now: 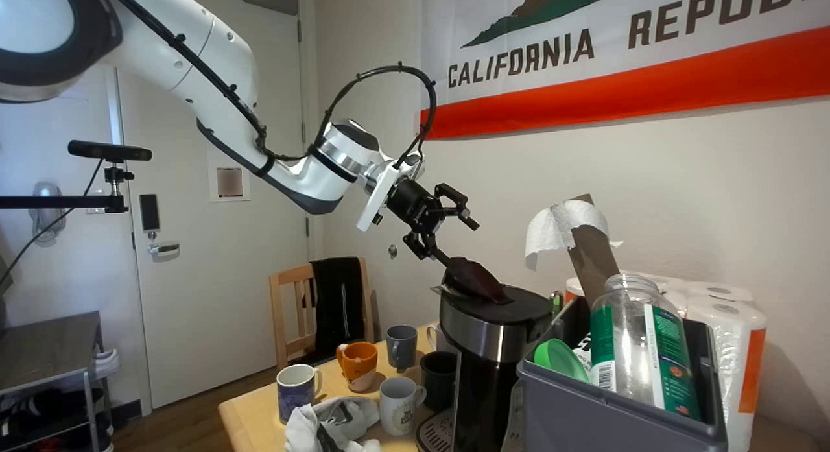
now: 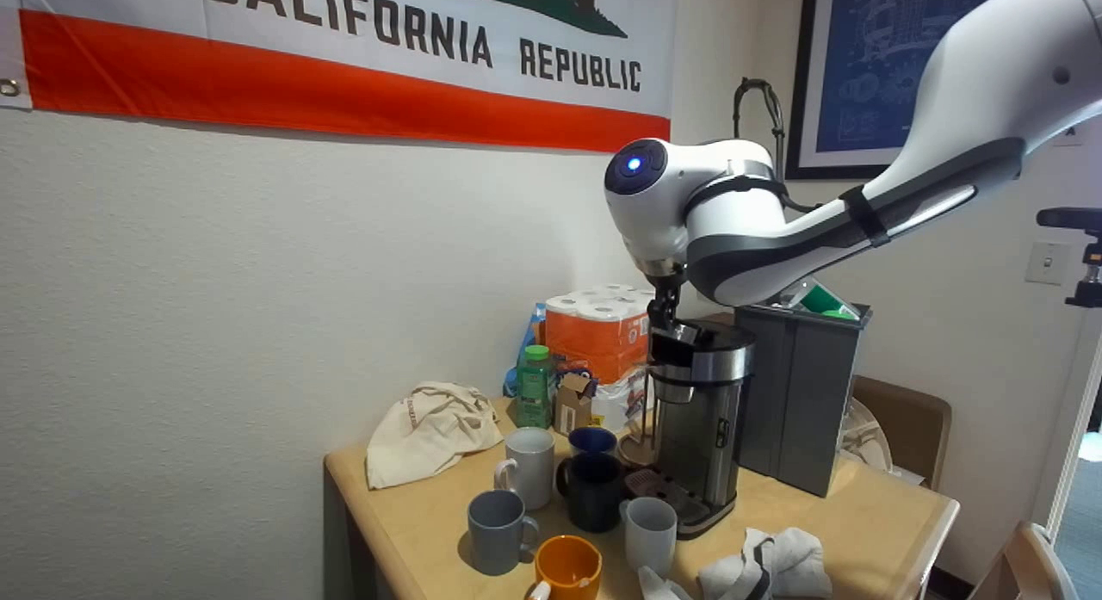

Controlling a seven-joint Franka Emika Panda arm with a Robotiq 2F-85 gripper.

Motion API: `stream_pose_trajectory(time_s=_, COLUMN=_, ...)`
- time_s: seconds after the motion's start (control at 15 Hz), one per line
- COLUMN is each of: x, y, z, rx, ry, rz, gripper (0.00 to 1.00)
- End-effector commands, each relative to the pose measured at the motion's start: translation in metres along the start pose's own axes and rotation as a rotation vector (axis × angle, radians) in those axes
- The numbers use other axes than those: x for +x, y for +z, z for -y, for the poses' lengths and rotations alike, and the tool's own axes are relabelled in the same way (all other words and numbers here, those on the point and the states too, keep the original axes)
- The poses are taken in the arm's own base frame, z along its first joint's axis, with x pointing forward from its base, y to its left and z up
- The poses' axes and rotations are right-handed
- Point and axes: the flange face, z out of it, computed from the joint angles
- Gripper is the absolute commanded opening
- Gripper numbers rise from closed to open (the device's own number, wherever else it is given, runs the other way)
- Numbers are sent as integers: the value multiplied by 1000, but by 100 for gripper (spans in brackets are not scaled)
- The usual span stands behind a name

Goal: Open and close the lid of the machine

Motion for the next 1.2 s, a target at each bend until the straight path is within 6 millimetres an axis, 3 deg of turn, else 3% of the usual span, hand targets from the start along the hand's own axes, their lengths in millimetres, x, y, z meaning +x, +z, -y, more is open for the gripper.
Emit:
stream_pose_trajectory(time_s=0.0, x=-5, y=-8, z=-18, rx=-44, ry=22, rz=1, gripper=100)
stream_pose_trajectory(time_s=1.13, x=-11, y=-9, z=-30, rx=-47, ry=42, rz=12, gripper=100)
